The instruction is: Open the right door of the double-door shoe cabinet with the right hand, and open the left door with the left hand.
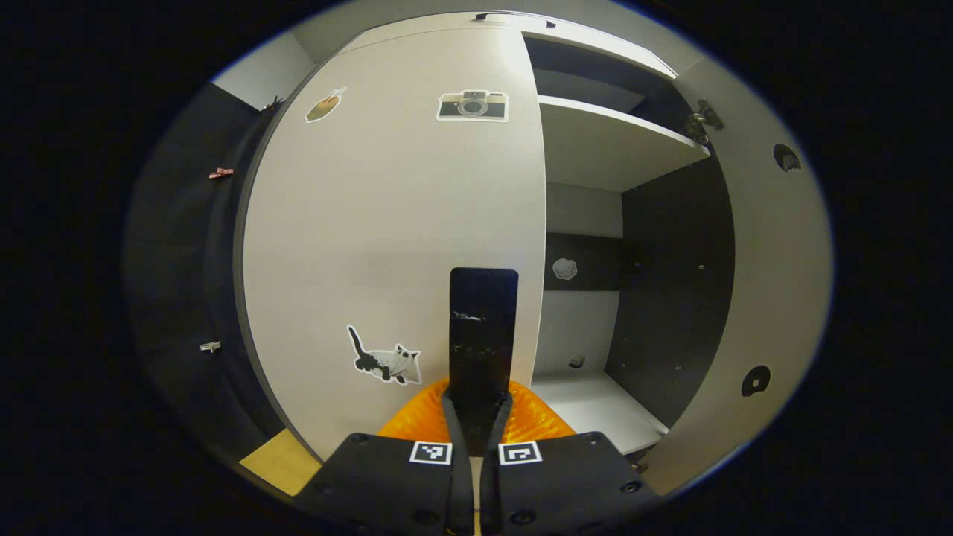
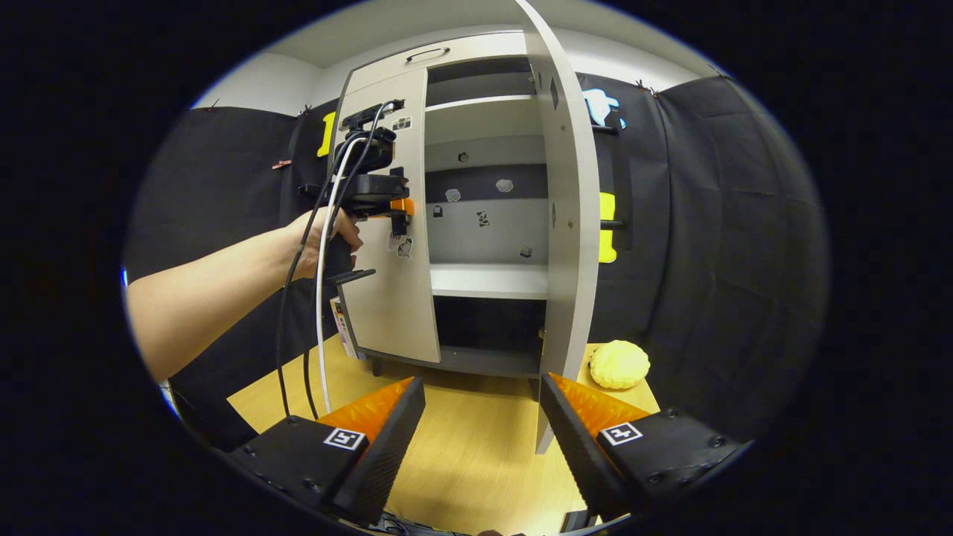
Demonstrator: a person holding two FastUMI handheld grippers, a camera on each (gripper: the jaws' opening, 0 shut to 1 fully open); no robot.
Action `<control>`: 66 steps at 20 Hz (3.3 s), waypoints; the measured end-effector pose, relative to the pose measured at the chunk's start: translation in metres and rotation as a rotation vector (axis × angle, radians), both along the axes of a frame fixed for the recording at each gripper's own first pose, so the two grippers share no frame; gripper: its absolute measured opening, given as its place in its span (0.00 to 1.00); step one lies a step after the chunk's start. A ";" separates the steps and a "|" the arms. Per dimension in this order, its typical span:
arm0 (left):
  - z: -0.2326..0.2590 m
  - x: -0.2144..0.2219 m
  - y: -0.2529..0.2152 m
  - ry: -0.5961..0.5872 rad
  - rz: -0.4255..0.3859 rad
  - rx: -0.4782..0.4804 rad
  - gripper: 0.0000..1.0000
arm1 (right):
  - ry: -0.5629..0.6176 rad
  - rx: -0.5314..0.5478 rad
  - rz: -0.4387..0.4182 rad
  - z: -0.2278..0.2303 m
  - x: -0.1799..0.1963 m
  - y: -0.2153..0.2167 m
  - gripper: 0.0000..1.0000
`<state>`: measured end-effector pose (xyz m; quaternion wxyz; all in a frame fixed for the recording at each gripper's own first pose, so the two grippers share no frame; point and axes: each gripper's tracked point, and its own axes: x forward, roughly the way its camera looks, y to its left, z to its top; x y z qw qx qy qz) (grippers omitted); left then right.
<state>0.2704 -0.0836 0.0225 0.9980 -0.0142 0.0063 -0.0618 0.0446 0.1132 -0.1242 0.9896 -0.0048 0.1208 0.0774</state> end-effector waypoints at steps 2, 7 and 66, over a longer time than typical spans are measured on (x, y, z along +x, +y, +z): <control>0.000 -0.003 0.001 -0.013 -0.009 0.003 0.08 | -0.001 0.015 -0.031 0.002 0.005 0.004 0.98; 0.001 -0.032 0.012 -0.023 -0.078 -0.013 0.08 | -0.005 0.021 -0.096 0.002 0.009 0.013 0.98; -0.045 -0.237 0.239 -0.005 -0.038 -0.004 0.05 | -0.043 0.029 -0.318 0.004 -0.003 0.067 0.98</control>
